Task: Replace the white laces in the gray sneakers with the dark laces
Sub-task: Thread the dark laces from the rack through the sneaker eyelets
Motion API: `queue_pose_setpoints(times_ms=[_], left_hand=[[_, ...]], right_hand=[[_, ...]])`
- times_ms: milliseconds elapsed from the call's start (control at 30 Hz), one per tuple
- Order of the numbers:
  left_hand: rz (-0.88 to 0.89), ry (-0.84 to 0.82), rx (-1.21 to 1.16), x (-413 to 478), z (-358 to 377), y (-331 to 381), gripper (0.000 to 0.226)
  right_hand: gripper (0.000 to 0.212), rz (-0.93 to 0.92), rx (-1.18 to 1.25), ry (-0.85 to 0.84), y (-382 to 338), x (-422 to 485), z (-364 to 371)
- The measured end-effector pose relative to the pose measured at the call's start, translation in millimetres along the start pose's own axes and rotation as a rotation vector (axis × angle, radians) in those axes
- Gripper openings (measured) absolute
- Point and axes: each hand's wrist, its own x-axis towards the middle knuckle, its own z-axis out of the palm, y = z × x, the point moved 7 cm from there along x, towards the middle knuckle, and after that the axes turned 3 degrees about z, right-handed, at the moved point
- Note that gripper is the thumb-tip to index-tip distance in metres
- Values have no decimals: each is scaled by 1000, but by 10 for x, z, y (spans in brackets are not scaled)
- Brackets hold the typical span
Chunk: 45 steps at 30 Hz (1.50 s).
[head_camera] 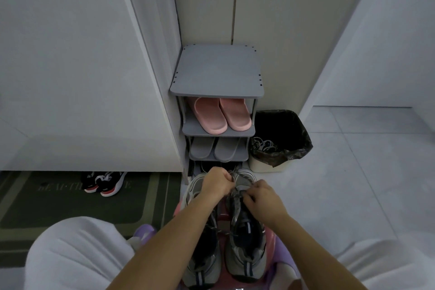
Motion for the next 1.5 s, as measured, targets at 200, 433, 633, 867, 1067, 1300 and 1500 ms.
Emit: queue_pose_setpoints(times_ms=[200, 433, 633, 867, 1067, 1300, 1500], left_hand=[[2, -45, 55, 76, 138, -44, 12], [-166, -50, -4, 134, 206, -203, 27], [-233, -73, 15, 130, 256, -228, 32], [-180, -178, -42, 161, 326, -215, 39], [-175, -136, 73, 154, 294, -203, 45], [-161, -118, 99, 137, 274, -205, 38], [-105, -138, 195, 52, 209, -97, 45]], right_hand=[[22, 93, 59, 38, 21, 97, 12], [19, 239, 12, 117, -11, 96, 40], [20, 256, 152, 221, 6, 12, 124], [9, 208, 280, 213, 31, 26, 170], [12, 166, 350, 181, 117, 31, 194], [9, 541, 811, 457, 952, -251, -174], [20, 557, 628, 254, 1161, -316, -344]])
